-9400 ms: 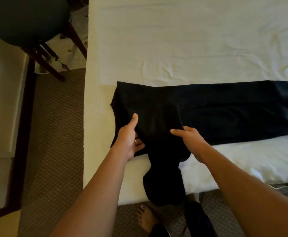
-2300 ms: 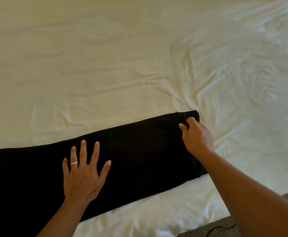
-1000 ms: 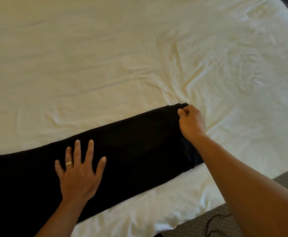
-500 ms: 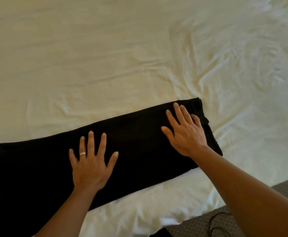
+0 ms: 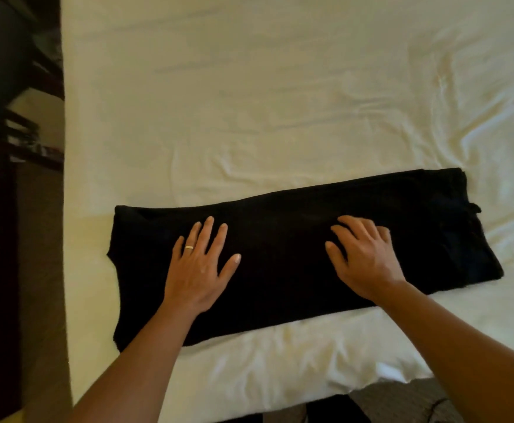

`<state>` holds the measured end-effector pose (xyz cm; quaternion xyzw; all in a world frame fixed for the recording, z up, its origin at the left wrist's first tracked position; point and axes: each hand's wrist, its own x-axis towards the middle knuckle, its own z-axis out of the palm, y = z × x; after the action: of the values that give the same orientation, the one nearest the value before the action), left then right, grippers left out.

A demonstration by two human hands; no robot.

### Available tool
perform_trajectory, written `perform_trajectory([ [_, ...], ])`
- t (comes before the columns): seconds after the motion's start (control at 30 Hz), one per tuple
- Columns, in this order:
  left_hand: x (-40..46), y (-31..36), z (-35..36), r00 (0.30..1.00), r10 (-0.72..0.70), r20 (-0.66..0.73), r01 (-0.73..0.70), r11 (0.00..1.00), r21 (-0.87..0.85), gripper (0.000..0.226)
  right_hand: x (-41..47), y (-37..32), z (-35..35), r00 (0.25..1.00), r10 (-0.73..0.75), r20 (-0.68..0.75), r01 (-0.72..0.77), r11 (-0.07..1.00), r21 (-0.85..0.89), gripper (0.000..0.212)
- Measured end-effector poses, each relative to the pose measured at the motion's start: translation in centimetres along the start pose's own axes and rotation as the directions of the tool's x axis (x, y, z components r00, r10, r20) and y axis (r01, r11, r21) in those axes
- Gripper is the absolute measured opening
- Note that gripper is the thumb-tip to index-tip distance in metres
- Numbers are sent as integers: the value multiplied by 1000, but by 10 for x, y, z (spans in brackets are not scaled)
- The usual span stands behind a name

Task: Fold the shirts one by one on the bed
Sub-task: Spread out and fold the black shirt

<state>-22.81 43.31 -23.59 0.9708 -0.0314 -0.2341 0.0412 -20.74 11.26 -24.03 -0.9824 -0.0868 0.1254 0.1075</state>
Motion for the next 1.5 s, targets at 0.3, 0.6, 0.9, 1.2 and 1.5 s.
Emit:
perform_trajectory([
  [0.3, -24, -103, 0, 982, 172, -74, -165, 982, 86, 65, -10, -170, 42, 980, -197, 0, 196, 977, 83, 42],
  [0.6, 9, -125, -2, 891, 366, -269, -278, 908, 314, 44, -9, -183, 51, 984, -115, -133, 110, 993, -44, 21],
  [0.9, 9, -170, -6, 891, 260, -372, -182, 955, 233, 19, -13, -183, 47, 997, -83, 0, 83, 997, -6, 24],
  [1.2, 28, -157, -38, 988, -70, -141, 39, 977, -208, 34, 46, -231, 32, 999, 0, 47, -8, 984, 179, 38],
  [1.5, 34, -137, -46, 971, -128, -202, 121, 991, -47, 24, 39, -230, 49, 994, -14, 111, -6, 985, 173, 42],
])
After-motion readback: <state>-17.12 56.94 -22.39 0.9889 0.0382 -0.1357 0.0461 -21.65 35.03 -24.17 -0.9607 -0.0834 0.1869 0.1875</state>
